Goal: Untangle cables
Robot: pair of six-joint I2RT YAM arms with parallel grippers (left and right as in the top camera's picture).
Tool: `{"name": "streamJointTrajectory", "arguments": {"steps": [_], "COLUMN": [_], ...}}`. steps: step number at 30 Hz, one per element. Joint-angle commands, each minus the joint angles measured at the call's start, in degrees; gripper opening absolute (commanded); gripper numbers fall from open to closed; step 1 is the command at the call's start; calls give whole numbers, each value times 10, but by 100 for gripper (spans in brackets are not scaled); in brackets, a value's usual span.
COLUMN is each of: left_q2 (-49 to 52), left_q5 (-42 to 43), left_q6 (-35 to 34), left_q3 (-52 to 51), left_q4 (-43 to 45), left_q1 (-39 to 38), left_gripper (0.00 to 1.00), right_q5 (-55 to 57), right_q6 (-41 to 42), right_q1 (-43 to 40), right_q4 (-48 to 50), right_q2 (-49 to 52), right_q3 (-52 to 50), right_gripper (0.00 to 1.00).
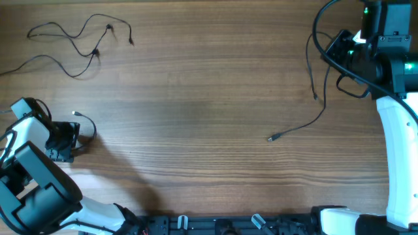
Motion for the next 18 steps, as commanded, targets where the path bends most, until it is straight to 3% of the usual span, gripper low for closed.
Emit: {"name": "streamJointTrajectory", "arguments": {"steps": [1, 3, 9, 12, 18], "left_q2": [30, 30, 30, 30, 30], "left_q5": [-5, 7, 180, 269, 289], "left_q6": [-5, -5, -6, -40, -76], "left_q3": [-3, -3, -2, -2, -2], "left_q4": [13, 34, 98, 137, 191], "left_q1": [-2, -2, -2, -2, -2], "left_gripper": [44, 28, 4, 4, 4], "right_q5": [-6, -6, -6, -8, -10], "right_q6": [2, 2, 2, 2, 2], "right_q1": [-1, -1, -1, -1, -1], "right_q4": [1, 1, 1, 1, 0], "right_q2": [9, 9, 9, 9, 9], "right_q3": [5, 5, 5, 5, 5], "right_gripper": [4, 4, 4, 4, 4]}}
